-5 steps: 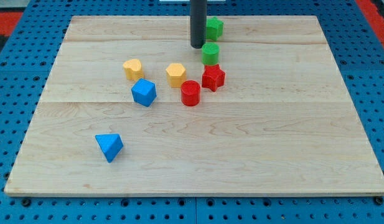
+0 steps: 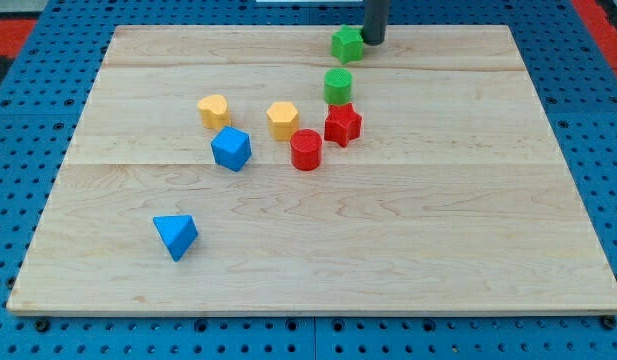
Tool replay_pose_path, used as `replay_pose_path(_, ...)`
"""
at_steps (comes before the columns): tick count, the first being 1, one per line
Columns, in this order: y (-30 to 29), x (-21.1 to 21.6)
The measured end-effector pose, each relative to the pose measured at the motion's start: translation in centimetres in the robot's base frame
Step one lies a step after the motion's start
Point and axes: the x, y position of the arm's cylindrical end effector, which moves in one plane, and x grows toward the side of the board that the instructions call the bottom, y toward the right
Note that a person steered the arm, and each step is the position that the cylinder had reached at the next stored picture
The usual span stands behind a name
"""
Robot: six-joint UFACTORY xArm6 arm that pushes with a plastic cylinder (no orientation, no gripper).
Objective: Move the green star to the top of the yellow hexagon
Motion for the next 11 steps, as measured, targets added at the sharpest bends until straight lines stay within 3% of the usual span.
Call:
replay_pose_path(1, -4.6, -2.0)
replay_pose_path(2, -5.0, -3.3)
replay_pose_path(3, -9.0, -2.1)
replay_pose_path(4, -9.2, 1.6)
replay_pose_path(5, -8.5, -2.7)
replay_pose_path(6, -2.7, -2.9)
replay_pose_path(8, -11.2, 2.2)
replay_pose_path(9, -11.3, 6.3)
replay_pose_path(10, -12.0, 4.6)
replay_pose_path(11, -7.5, 2.0)
